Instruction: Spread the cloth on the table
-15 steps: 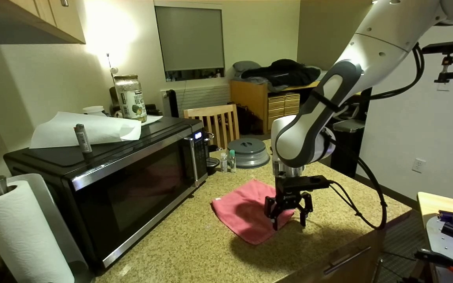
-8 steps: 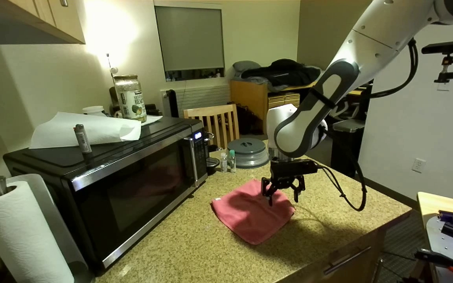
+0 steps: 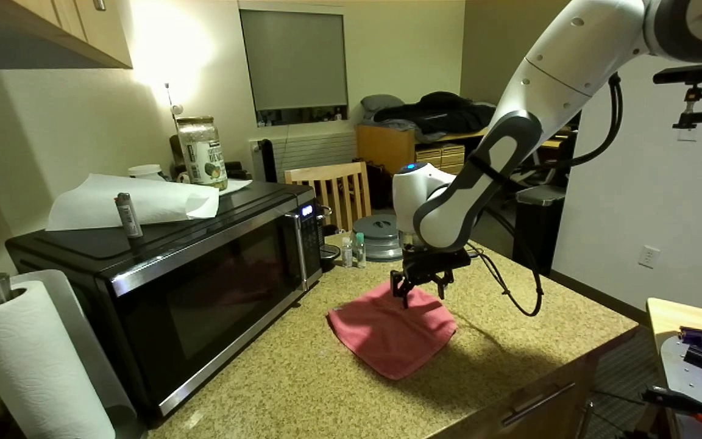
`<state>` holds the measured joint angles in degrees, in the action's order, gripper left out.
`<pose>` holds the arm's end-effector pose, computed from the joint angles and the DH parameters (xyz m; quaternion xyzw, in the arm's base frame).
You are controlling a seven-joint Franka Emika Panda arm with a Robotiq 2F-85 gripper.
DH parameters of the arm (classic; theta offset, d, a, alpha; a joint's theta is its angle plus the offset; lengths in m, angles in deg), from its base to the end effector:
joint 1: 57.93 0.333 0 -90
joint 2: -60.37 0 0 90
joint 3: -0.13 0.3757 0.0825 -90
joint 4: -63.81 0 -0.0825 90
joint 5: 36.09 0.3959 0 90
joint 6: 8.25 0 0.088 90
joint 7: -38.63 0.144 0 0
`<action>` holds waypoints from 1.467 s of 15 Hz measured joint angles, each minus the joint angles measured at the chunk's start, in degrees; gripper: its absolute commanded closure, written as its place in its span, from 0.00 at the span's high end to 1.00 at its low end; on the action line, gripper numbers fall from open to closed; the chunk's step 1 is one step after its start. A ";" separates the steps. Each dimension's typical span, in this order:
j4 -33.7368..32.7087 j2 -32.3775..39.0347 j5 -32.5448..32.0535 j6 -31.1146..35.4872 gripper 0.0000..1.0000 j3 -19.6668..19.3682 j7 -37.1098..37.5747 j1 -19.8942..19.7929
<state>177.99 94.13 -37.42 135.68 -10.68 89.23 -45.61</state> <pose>0.6366 0.0187 0.1642 0.9171 -0.3930 -0.0013 0.0665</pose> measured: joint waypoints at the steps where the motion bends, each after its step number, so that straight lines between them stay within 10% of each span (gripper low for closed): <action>1: -0.95 0.57 -0.21 0.02 1.00 -0.07 0.00 -0.15; 22: -17.81 14.52 9.98 -0.18 1.00 8.34 -10.13 -8.99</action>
<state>160.17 108.64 -27.44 135.50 -2.35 79.11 -54.59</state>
